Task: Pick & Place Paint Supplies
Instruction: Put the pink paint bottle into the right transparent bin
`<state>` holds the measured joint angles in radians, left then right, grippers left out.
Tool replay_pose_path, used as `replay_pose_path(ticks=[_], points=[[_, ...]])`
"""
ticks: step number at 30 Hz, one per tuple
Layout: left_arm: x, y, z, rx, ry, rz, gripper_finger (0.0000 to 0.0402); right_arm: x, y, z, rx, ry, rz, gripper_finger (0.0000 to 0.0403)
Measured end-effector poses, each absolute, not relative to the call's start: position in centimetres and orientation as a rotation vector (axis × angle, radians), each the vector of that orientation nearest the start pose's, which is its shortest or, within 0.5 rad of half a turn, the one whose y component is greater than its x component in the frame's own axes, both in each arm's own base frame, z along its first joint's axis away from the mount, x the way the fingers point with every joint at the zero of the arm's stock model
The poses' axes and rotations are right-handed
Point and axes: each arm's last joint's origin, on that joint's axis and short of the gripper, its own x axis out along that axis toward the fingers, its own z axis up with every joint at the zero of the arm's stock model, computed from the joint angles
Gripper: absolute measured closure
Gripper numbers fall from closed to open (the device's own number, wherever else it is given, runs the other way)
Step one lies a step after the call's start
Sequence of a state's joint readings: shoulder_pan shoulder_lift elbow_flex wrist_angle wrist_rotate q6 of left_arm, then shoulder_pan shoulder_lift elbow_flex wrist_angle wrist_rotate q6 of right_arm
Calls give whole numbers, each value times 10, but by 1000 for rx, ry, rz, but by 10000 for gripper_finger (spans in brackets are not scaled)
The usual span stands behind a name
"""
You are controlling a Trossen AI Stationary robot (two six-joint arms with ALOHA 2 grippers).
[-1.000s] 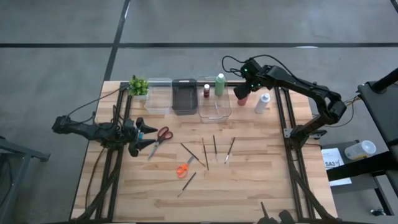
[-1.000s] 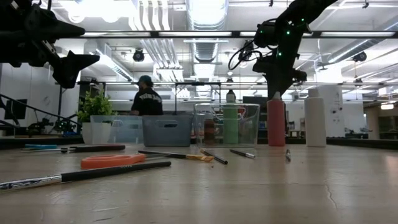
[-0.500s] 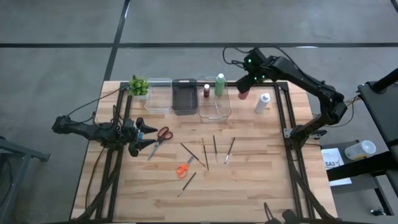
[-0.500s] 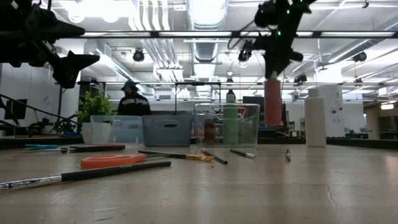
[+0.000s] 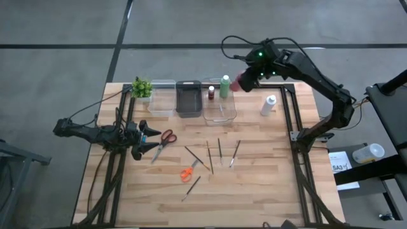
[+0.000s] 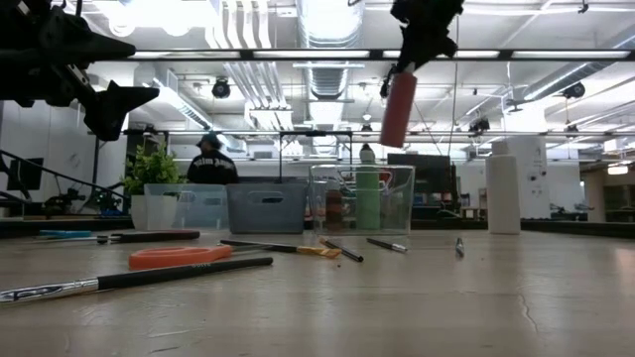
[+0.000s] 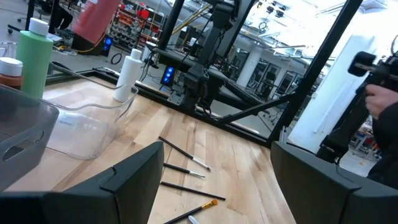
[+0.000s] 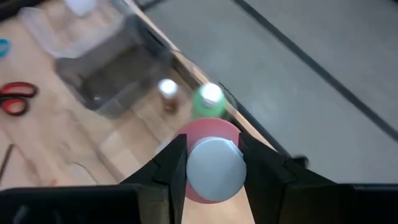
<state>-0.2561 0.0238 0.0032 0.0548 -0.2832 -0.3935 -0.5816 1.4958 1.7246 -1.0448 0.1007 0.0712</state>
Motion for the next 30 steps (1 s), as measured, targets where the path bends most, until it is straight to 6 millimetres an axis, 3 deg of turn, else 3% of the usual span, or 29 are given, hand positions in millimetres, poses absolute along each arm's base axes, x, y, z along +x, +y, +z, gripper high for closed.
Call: replay_pose_path(ticks=[5,18,30], points=[[97,-17,168,-403,-38,20,99,259,-155,402,227,784,-588,289],[97,-17,168,-403,-38,20,99,321,-171,358,200,928,-456,289],[97,-17,168,-403,-39,20,99,360,-186,317,215,1023,-380,281]])
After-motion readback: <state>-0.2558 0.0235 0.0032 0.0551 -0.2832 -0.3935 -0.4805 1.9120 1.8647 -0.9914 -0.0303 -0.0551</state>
